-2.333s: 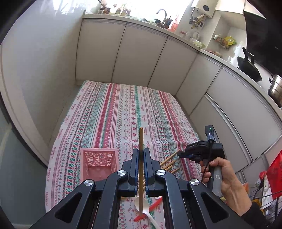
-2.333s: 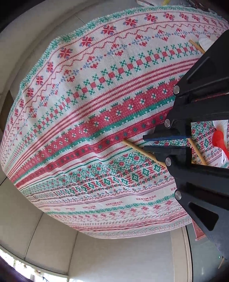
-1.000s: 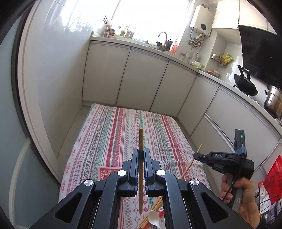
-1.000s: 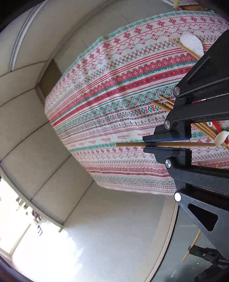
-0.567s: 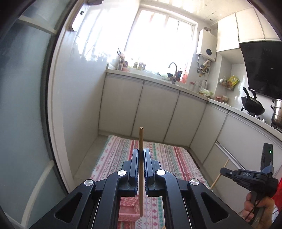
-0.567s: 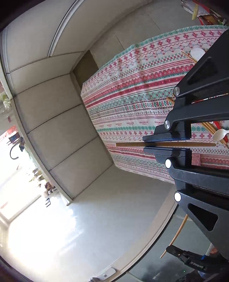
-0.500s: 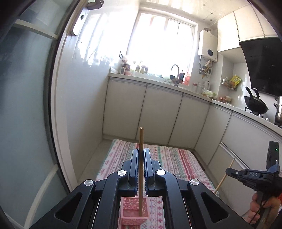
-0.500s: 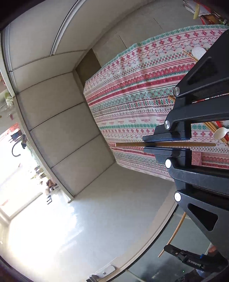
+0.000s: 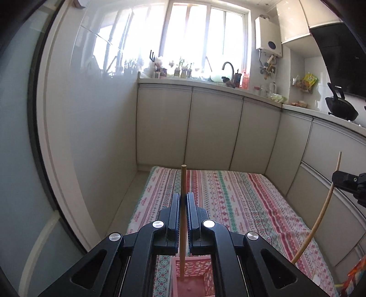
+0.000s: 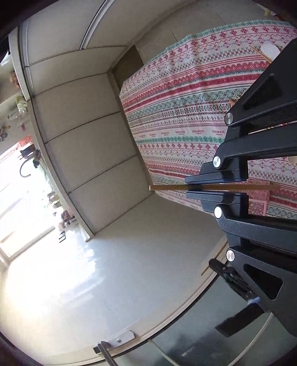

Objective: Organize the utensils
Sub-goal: 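Lower the left gripper's chopstick into the pink basket and open the left gripper, then lower the right gripper's chopstick into the pink basket and open the right gripper, then move both grippers back over the remaining chopsticks on the cloth, then grasp a wooden chopstick with the left gripper while the right gripper grasps another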

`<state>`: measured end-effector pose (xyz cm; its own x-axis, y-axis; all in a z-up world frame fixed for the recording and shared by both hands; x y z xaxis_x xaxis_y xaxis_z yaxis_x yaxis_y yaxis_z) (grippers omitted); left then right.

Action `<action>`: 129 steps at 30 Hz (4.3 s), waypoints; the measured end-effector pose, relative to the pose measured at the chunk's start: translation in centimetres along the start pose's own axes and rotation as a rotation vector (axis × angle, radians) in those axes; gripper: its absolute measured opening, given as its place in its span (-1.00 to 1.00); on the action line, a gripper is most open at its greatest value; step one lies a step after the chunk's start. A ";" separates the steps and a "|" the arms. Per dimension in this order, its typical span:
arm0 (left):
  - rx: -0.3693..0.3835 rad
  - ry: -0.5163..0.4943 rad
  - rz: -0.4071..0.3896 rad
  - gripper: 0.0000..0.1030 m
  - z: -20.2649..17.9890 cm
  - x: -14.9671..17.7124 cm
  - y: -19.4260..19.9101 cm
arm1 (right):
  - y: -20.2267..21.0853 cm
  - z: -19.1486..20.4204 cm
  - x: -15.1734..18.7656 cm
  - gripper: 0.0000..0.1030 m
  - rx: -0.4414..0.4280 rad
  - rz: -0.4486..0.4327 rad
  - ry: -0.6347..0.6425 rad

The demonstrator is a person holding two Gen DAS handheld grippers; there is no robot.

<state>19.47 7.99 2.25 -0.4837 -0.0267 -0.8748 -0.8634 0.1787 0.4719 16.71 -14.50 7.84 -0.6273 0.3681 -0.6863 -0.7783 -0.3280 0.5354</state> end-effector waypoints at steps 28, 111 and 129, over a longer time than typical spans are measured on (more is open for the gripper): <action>-0.067 0.159 0.251 0.14 6.6 3.1 1.0 | -14.0 9.1 4.9 -0.90 0.071 0.116 0.344; 0.248 -0.237 0.911 -0.65 -24.8 17.7 -17.6 | -1.2 -25.4 12.5 0.39 0.411 0.638 -0.317; 0.212 -0.224 0.740 -0.84 -21.3 12.6 -13.5 | -2.0 -27.5 14.0 0.33 0.387 0.679 -0.396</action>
<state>21.90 -15.73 -12.81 -0.8605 0.3654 -0.3551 -0.2737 0.2564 0.9270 10.22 -32.64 -16.39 -0.8662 0.4990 0.0241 -0.1428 -0.2936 0.9452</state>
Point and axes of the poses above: each gripper's, at about its wrist camera, not at the fingertips, and y roughly against the way its jaws point, z to its left, x to its underside, the point moved 7 cm from there along -y, roughly the way its jaws point, and after that the axes turned 3 degrees about z, right-handed, at the moved point
